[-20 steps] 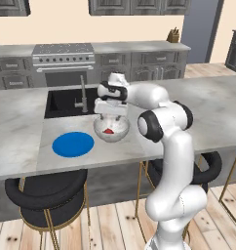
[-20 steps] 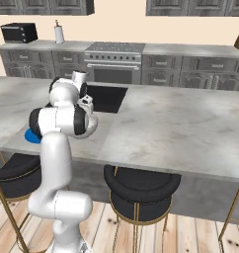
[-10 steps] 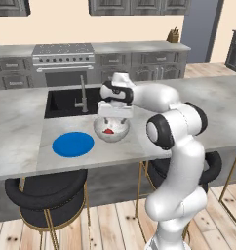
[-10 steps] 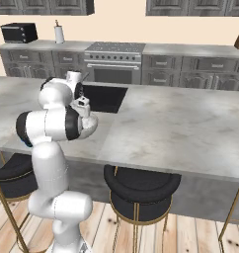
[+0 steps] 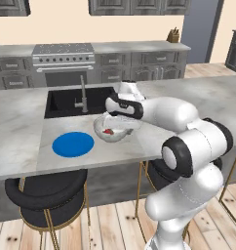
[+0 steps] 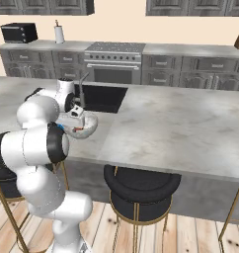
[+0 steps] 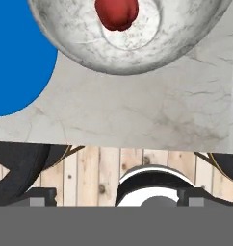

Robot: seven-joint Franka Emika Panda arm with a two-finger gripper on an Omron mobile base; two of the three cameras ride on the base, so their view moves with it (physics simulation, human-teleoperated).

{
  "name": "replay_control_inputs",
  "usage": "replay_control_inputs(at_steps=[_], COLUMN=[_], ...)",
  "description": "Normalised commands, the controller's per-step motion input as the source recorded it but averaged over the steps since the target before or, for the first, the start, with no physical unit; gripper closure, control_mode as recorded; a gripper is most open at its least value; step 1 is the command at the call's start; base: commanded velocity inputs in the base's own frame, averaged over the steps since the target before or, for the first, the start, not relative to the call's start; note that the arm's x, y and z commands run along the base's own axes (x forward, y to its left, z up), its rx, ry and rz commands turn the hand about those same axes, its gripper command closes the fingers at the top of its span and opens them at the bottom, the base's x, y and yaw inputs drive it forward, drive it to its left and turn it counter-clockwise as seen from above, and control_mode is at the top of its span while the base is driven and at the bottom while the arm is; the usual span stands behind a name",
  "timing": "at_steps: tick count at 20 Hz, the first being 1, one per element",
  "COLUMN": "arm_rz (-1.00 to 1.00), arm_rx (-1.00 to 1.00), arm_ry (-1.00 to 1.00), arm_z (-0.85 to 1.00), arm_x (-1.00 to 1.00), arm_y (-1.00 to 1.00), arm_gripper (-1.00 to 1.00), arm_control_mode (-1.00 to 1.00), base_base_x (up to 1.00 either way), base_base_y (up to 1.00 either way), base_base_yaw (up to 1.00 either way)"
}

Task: Pick the chicken drumstick and bell pepper from their plates and place them in the bowl. Then put the bowl in the fridge.

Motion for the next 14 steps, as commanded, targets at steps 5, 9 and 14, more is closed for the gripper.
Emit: replay_control_inputs(at_steps=[5, 9, 14], arm_rz=[0.05, 0.05, 0.01], arm_rx=[0.00, 0.00, -0.01], arm_ry=[-0.09, -0.06, 0.01], arm_z=[0.02, 0.00, 0.00], arm_x=[-0.78, -0.63, -0.14], arm_y=[-0.14, -0.06, 0.01], arm_gripper=[-1.00, -1.00, -1.00], arm_control_mode=[-1.00, -1.00, -1.00], base_base_x=[0.00, 0.00, 0.00], base_base_y=[0.00, 0.00, 0.00], base_base_yaw=[0.00, 0.00, 0.00])
